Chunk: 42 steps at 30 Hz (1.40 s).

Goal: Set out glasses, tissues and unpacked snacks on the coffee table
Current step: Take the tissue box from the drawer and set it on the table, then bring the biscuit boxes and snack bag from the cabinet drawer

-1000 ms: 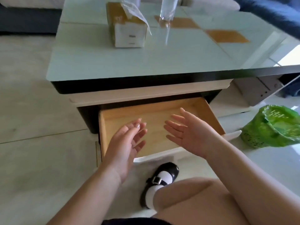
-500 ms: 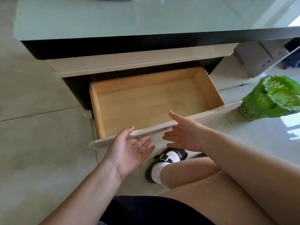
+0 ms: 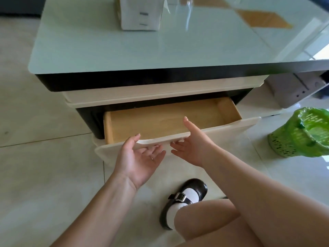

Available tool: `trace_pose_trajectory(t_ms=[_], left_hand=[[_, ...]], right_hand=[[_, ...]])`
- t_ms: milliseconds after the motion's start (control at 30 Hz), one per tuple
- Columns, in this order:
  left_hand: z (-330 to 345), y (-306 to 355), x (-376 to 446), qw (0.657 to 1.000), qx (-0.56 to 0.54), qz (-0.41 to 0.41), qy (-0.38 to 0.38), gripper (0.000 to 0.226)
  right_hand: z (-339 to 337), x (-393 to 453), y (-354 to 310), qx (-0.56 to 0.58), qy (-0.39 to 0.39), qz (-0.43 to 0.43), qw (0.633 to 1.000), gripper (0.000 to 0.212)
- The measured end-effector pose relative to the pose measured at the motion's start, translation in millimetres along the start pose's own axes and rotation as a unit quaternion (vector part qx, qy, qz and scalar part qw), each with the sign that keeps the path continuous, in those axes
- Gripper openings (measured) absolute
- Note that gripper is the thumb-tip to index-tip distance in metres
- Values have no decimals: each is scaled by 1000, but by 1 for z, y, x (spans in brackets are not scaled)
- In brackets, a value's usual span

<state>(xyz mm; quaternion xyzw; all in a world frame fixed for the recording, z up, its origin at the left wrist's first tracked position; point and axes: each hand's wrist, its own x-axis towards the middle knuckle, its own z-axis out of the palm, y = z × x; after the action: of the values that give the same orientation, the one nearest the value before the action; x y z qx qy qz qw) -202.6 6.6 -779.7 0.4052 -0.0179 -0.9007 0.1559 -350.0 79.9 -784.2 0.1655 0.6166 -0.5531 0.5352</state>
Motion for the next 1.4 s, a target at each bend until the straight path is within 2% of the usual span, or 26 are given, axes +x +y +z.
trace_pose_trajectory(t_ms=[167, 333, 533, 700, 767, 867, 933, 1067, 1200, 1300, 1400], left_hand=[[21, 20, 21, 999, -6, 33, 11, 73], [32, 38, 41, 998, -5, 59, 11, 77], [44, 45, 57, 996, -14, 90, 23, 76], [47, 44, 66, 995, 0, 102, 20, 74], [48, 35, 70, 994, 15, 104, 20, 69], [52, 14, 74, 995, 63, 83, 13, 48], [63, -4, 75, 992, 105, 63, -12, 35], [113, -45, 70, 980, 179, 46, -72, 18], [184, -119, 68, 943, 288, -3, -165, 16], [237, -212, 59, 884, 398, -51, -240, 15], [271, -329, 41, 809, 491, -111, -303, 14]], right_hand=[[18, 17, -23, 27, -17, -20, 999, 97], [30, 31, -42, 52, -34, -28, 998, 88], [42, 47, -52, 60, -35, -48, 996, 67], [40, 54, -57, 76, -52, -45, 995, 62], [35, 53, -55, 72, -76, -46, 993, 51], [14, 49, -53, 33, -116, -47, 992, 27], [-12, 42, -61, 5, -105, -71, 992, 18], [-89, 4, -88, 14, -64, -150, 987, 27], [-191, -49, -96, 75, -23, -224, 971, 30], [-281, -100, -86, 138, 44, -287, 947, 26], [-375, -165, -56, 198, 145, -337, 909, 24]])
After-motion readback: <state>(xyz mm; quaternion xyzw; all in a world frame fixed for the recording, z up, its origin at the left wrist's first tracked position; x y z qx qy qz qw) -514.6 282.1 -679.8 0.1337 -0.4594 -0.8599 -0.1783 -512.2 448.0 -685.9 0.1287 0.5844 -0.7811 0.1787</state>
